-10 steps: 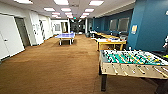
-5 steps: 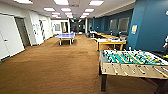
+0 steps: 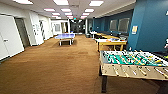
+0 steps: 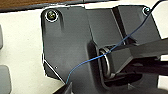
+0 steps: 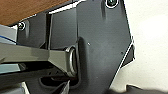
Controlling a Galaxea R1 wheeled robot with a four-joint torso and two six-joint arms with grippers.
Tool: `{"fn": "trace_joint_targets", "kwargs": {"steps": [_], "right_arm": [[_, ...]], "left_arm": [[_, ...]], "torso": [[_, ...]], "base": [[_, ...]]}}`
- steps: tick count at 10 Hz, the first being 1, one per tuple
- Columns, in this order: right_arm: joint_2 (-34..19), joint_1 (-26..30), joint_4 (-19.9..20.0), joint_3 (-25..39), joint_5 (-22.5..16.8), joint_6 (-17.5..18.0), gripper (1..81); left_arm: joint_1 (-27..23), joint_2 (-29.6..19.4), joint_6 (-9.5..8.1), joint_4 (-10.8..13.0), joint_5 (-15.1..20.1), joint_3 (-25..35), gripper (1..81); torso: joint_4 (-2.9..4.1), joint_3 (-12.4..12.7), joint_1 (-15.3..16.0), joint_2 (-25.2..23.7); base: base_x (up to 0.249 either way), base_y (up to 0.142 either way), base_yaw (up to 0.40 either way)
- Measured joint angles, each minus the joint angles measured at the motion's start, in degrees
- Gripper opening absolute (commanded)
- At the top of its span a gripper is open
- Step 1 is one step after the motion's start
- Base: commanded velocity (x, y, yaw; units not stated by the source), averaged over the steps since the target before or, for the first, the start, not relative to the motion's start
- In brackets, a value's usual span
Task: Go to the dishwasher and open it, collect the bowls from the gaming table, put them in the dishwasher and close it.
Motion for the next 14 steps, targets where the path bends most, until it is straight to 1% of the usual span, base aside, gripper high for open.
{"fn": "trace_joint_targets", "kwargs": {"steps": [1,7,14], "right_arm": [[0.0,0.6,0.0,0.0,0.4,0.0,81.1],[0.0,0.2,0.0,0.0,0.2,0.0,81.1],[0.2,0.5,0.0,0.0,0.2,0.0,81.1]], "left_arm": [[-0.4,0.0,-0.06,0.0,-0.4,0.0,81.1],[-0.2,0.0,-0.06,0.0,-0.3,0.0,81.1],[-0.3,-0.1,-0.09,0.0,-0.4,0.0,81.1]], "torso": [[0.0,0.0,0.0,0.0],[0.0,0.0,-0.1,0.0],[0.0,0.0,0.0,0.0]], "base": [[0.116,0.0,0.0],[0.142,0.0,0.0],[0.115,0.0,0.0]]}}
